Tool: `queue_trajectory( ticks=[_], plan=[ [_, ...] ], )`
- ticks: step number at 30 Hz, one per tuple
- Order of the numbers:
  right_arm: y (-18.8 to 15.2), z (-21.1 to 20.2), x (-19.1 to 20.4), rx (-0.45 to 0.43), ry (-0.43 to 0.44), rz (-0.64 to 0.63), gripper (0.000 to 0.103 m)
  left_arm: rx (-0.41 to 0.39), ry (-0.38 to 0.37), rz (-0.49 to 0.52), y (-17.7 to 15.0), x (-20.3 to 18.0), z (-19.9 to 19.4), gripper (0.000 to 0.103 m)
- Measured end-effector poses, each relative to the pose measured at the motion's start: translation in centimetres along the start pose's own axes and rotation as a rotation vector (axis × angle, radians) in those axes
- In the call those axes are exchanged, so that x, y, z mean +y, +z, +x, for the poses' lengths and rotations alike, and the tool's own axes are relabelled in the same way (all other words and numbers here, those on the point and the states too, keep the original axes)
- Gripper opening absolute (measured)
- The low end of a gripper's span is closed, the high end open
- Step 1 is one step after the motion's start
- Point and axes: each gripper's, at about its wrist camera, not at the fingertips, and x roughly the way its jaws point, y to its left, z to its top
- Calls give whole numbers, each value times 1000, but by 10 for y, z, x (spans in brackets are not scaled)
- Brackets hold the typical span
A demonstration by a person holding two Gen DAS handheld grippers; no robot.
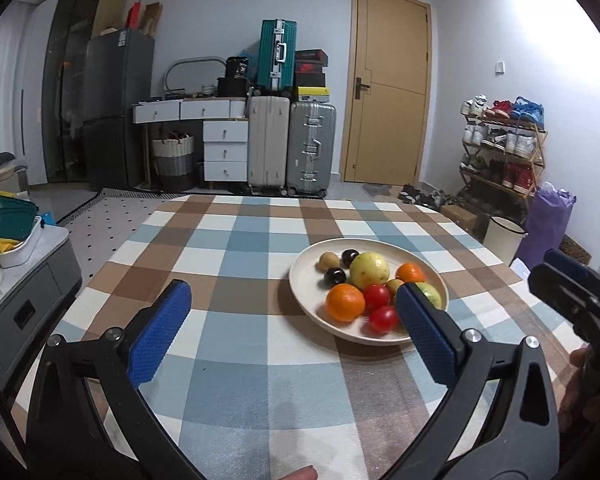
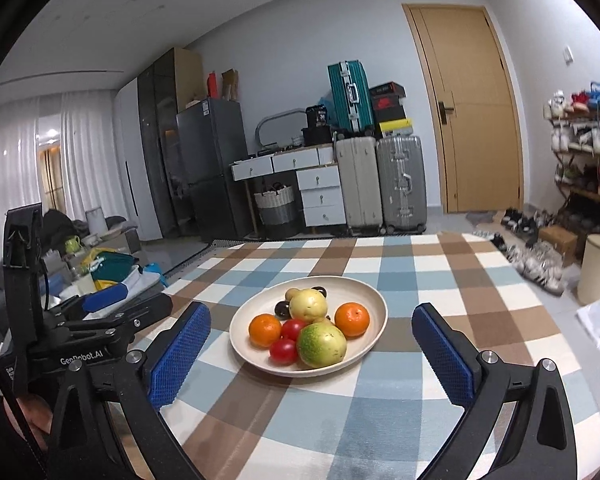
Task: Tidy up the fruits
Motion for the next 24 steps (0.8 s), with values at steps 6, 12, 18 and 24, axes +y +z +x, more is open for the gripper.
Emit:
queue_trajectory(
  ticks=[6, 12, 18, 24],
  plan=[
    [-7, -1, 1, -31, -56, -33, 102, -38, 7, 20, -11, 0, 1, 102],
    [-14, -1, 3, -43, -110, -66, 102, -69, -7, 29, -12, -1, 0, 102],
    [-15, 11, 2, 26, -137, -71, 103, -34, -19, 55, -12, -8, 7, 102],
    [-15, 8, 4, 13, -132, -82, 103, -77, -17, 97, -14, -17, -2, 102]
  ],
)
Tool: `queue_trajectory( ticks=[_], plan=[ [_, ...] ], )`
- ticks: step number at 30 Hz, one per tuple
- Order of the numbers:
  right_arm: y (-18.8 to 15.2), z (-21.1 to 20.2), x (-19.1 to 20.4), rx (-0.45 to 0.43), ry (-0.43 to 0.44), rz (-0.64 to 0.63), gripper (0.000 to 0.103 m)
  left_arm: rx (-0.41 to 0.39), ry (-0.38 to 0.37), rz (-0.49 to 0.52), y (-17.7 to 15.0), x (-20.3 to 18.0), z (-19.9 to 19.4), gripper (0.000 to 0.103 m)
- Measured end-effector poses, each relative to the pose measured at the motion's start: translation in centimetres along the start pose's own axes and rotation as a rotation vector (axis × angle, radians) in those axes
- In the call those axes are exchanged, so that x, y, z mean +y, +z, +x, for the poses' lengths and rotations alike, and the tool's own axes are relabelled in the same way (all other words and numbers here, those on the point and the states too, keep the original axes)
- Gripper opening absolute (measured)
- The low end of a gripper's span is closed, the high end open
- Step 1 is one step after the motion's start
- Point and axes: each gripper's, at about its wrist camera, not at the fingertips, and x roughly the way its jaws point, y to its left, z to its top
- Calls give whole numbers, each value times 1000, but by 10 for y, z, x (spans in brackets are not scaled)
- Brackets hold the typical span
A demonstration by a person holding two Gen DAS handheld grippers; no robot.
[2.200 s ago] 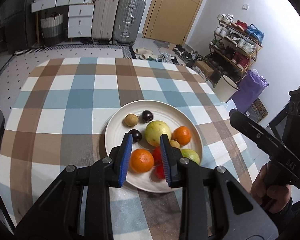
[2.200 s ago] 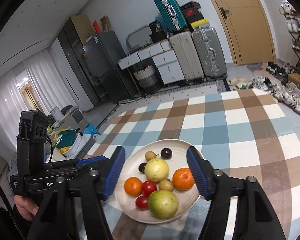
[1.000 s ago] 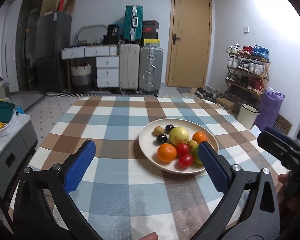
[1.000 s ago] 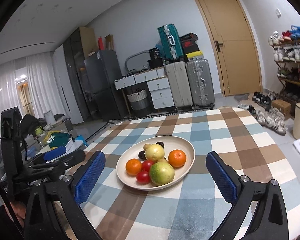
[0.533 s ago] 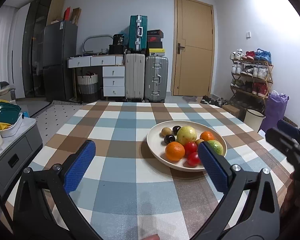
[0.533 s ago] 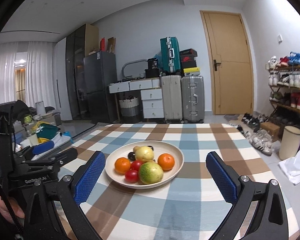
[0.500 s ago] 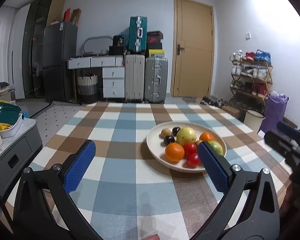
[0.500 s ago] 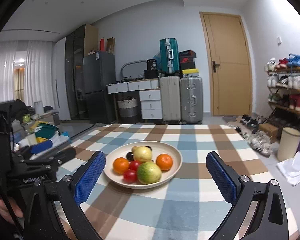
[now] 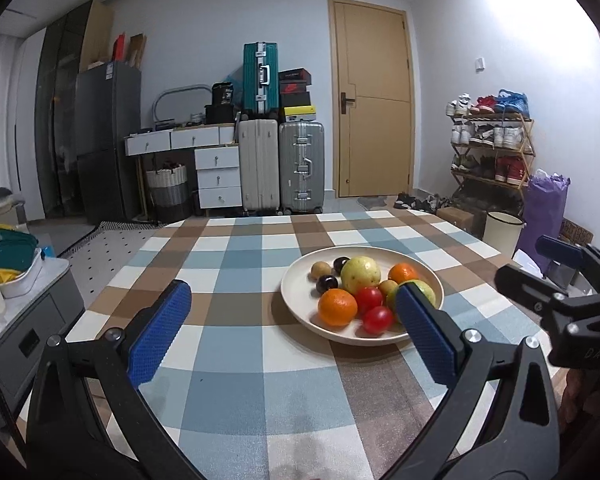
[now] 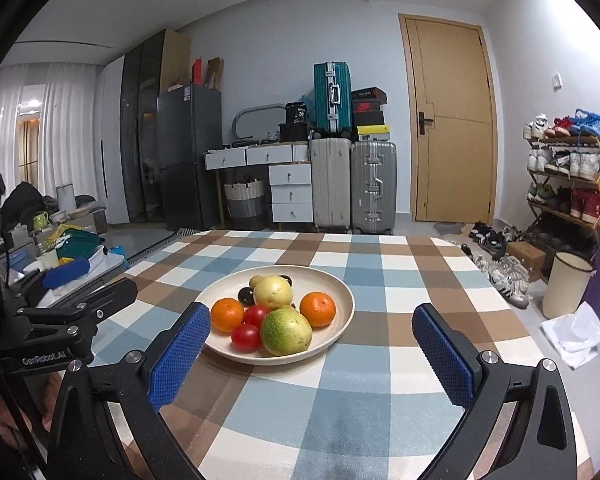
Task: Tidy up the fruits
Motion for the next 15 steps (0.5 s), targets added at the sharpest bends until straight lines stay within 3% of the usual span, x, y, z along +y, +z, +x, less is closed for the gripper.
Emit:
queue_trajectory(
  ticks=[15],
  plan=[
    [1, 0, 3, -4, 0, -10, 103, -2, 1, -16, -1, 4, 0, 102]
  ],
)
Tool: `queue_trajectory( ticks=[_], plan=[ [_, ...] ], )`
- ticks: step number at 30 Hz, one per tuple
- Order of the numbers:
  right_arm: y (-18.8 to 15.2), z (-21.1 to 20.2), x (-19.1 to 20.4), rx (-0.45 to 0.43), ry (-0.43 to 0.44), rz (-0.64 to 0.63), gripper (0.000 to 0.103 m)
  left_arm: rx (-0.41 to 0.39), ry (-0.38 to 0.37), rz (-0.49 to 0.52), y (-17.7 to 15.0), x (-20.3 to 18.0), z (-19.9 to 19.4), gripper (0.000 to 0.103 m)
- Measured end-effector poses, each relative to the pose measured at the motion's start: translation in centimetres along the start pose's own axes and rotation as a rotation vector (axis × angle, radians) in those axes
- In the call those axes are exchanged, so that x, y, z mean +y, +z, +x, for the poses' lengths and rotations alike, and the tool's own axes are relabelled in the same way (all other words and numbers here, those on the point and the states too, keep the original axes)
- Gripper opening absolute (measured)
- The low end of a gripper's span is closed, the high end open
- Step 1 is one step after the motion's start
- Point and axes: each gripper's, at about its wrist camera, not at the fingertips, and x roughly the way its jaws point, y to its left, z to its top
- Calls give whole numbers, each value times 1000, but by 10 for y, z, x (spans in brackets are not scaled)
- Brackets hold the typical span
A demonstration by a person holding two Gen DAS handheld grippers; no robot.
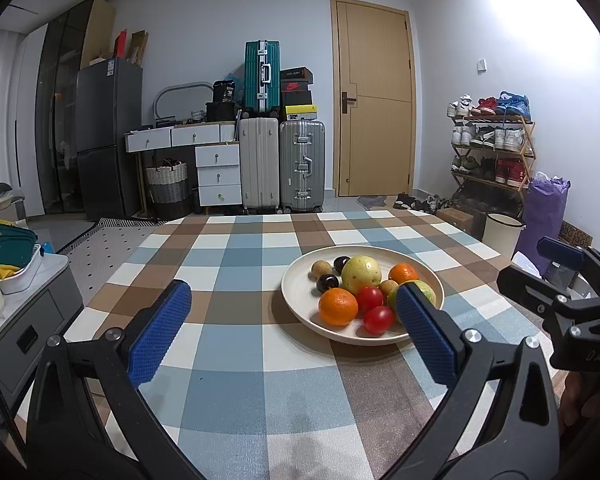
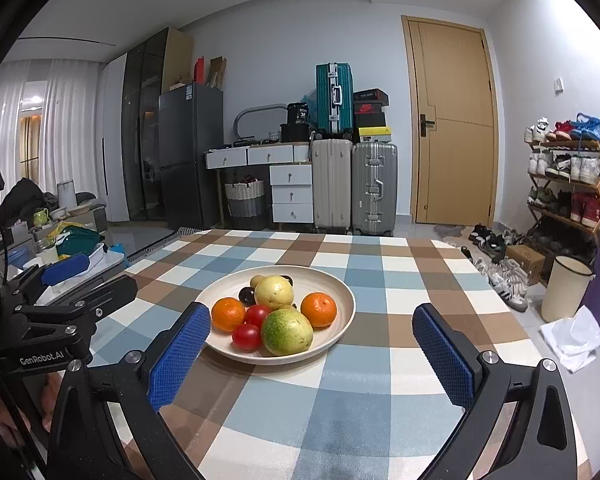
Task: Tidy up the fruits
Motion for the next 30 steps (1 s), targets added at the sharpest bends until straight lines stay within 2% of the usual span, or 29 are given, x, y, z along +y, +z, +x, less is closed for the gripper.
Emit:
queue_trajectory(
  ticks=[30],
  plan=[
    [-1, -2, 1, -4, -1, -4, 103, -1, 0, -1, 0, 0, 0, 102]
  ],
)
